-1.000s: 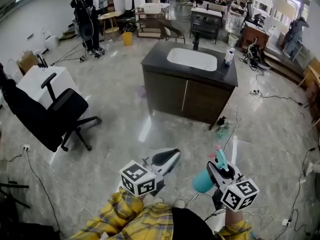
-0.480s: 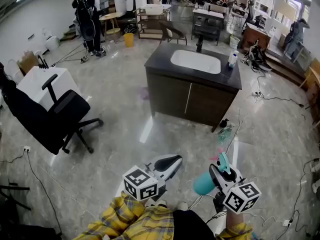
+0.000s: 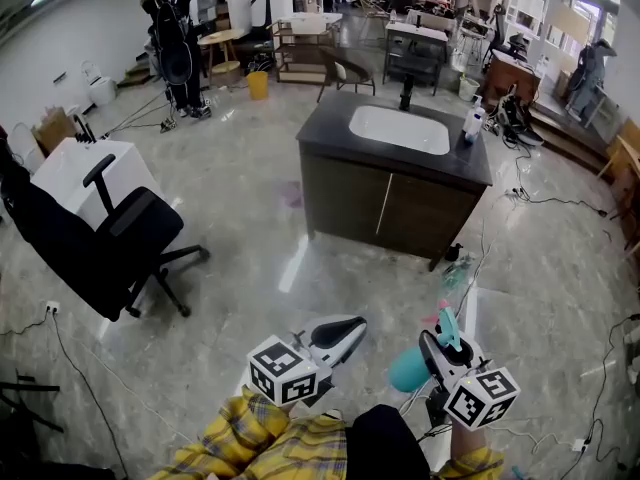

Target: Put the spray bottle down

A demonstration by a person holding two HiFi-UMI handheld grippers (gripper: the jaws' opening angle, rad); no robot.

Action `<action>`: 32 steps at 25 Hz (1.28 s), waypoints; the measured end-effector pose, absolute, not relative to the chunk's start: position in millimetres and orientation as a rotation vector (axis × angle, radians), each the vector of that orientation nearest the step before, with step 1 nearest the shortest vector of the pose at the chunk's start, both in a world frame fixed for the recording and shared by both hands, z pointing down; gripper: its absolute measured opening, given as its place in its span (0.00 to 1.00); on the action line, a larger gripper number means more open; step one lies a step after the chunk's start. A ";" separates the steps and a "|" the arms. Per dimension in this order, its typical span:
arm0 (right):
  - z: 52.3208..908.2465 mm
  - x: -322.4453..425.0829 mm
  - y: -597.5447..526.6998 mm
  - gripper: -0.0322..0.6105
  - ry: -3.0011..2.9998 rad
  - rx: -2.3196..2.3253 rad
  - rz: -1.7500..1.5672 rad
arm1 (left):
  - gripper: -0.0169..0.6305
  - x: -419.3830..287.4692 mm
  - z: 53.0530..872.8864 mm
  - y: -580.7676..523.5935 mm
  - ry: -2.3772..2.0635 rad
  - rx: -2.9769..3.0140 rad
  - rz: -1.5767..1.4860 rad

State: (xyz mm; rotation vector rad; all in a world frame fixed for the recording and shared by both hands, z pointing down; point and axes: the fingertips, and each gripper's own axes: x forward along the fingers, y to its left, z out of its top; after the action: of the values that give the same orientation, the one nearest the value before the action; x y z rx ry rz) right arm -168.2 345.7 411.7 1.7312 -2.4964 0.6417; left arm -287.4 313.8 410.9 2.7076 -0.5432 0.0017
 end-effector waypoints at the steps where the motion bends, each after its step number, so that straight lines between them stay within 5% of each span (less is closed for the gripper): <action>1: 412.9 -171.0 343.4 0.26 -2.494 1.733 0.642 | 0.06 -290.0 412.6 311.9 -0.541 2.710 0.010; 9: 418.9 -171.9 317.0 0.26 -2.475 1.719 0.620 | 0.06 -293.5 426.8 281.8 -0.565 2.688 0.030; 32: 425.3 -44.6 199.3 0.26 -2.492 1.662 0.581 | 0.06 -153.1 431.5 167.0 -0.593 2.672 0.066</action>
State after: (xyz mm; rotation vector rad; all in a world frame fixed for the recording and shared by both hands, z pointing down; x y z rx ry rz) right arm -44.6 199.3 425.3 1.6623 -2.4919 0.5815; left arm -153.1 167.0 431.5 2.6724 -0.5929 0.0655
